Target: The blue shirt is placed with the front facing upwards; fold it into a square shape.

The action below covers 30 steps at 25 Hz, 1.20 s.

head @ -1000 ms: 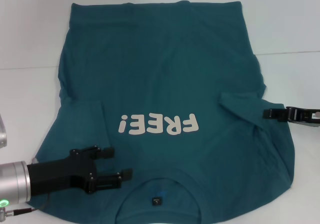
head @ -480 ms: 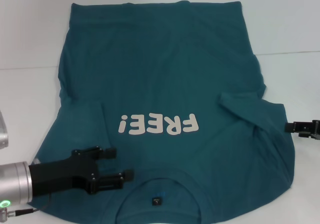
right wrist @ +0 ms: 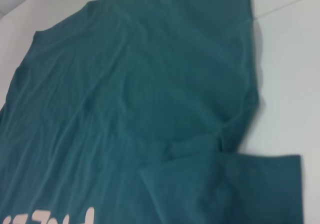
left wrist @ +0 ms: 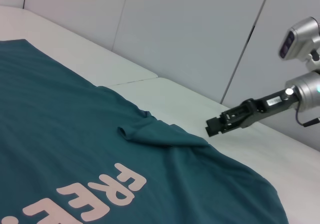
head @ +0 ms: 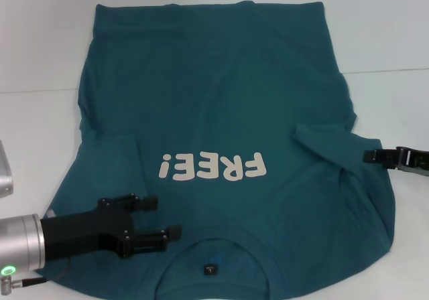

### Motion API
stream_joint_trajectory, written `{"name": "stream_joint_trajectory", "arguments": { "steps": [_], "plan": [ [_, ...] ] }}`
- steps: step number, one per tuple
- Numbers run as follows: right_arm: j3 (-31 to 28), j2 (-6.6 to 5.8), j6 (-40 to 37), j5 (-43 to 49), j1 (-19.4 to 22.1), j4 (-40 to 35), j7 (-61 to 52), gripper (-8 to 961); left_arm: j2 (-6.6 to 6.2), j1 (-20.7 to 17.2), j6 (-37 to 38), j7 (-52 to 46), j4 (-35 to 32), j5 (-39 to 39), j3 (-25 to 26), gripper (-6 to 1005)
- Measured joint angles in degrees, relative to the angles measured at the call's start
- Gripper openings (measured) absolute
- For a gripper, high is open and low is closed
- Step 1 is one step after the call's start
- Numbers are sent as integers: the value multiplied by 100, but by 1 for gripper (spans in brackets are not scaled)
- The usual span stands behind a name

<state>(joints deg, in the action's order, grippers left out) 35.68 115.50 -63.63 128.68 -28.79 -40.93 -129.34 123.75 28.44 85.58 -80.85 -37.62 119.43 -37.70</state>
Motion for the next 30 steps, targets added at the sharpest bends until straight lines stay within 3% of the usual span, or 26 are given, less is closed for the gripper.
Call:
{"name": "stream_joint_trajectory", "arguments": {
  "steps": [7,21,22,30],
  "plan": [
    [147,12,542,7,-189,447,14,479,-5,3,3,8,0,0,0,875],
    [391,52,759,9,-403,515,-3,456,-26,6,-15,-5,0,0,0,875],
    [397,41,768,9,-408,521,-1,218,-27,-1,-20,-9,0,0,0,875],
    [424,11,764,8,-431,525,22,149,-27,0,-35,-14,0,0,0,876]
  ]
}}
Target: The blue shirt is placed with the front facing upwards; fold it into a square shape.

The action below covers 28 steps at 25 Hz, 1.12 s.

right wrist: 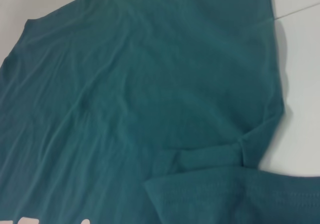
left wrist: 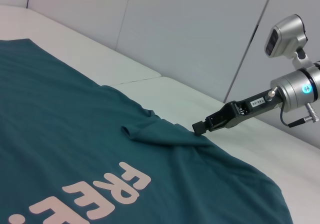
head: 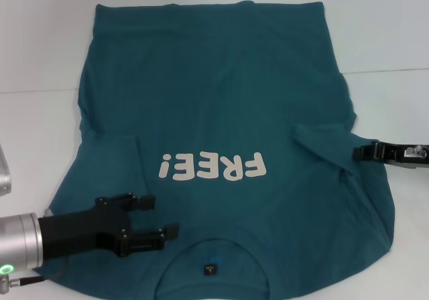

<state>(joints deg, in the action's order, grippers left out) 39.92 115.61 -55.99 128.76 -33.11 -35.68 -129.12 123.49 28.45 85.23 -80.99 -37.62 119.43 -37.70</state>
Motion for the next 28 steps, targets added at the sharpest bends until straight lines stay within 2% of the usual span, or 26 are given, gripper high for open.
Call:
{"name": "stream_joint_trajectory", "arguments": {
  "steps": [4,10,15,20,28],
  "plan": [
    [0,11,21,-1,-14,0,13,114,-4,11,-7,-2,0,0,0,876],
    [-2,20,96,-1,-34,34,-23,252,-10,19,-7,-10,0,0,0,876],
    [-2,1,188,-1,-119,249,0,306,-9,21,-7,-13,0,0,0,876],
    [21,1,207,-1,-178,315,51,166,-10,21,-7,-13,-2,0,6,875],
    [-11,-14,138,-35,-153,278,46,45,-16,20,-6,-14,-9,0,21,875]
  ]
}}
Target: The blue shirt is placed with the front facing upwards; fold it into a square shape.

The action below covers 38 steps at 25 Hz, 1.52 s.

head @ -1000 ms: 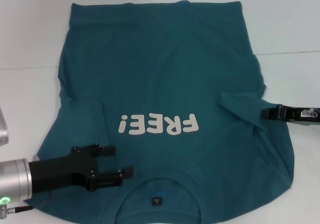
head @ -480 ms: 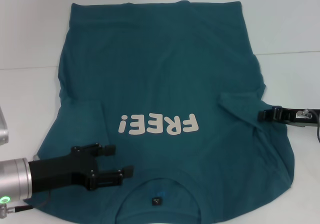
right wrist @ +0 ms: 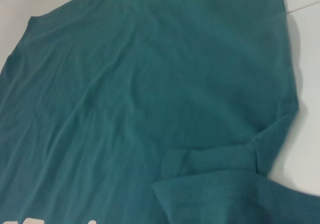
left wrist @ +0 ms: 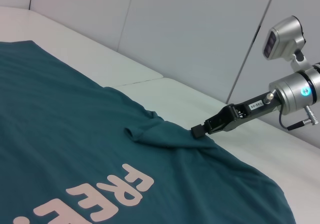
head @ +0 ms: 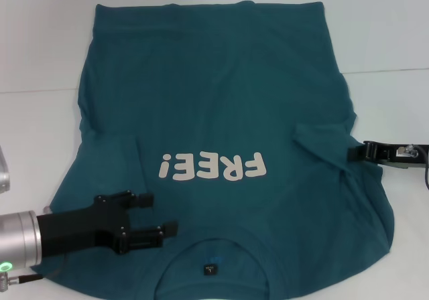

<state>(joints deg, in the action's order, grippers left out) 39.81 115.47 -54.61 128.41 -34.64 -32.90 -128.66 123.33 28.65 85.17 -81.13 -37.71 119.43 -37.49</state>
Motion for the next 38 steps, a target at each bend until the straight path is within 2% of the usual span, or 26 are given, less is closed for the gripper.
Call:
{"name": "stream_joint_trajectory", "arguments": {
  "steps": [5,10,14,25,38],
  "plan": [
    [-16,14,-356,-7,102,-340,-18,31,-2,0,0,-6,0,0,0,876],
    [-25,113,-902,-27,304,-932,-41,31,0,0,0,-8,6,-20,-9,876],
    [-22,125,-1147,-22,372,-997,-37,30,16,-8,0,-8,9,-38,-12,876],
    [-23,113,-1158,-28,534,-1010,-34,30,31,-9,29,-8,9,-44,-13,875],
    [-35,146,-790,-22,535,-963,-54,51,42,-18,40,-8,9,-44,-12,874]
  ]
}}
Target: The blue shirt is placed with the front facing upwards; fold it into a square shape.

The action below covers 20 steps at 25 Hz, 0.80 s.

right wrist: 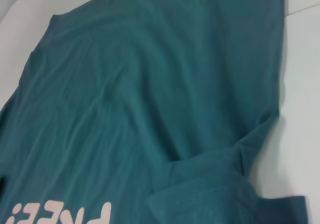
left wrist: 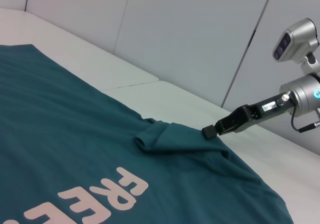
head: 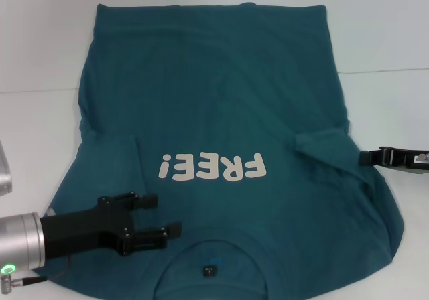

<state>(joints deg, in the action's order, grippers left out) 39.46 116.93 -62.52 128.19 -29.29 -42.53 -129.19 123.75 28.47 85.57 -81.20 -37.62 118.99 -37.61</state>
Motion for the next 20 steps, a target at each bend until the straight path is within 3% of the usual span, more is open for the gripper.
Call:
{"name": "stream_joint_trajectory", "arguments": {
  "steps": [8,14,20],
  "plan": [
    [-107,-17,70,-5,5,12,-1,70,0,11,-36,0,0,5,0,875],
    [-210,-30,21,-5,18,9,15,303,-9,31,-47,0,0,1,0,875],
    [-461,-115,-349,-5,182,-38,-3,450,-18,44,-49,-16,0,0,4,875]
  ]
}}
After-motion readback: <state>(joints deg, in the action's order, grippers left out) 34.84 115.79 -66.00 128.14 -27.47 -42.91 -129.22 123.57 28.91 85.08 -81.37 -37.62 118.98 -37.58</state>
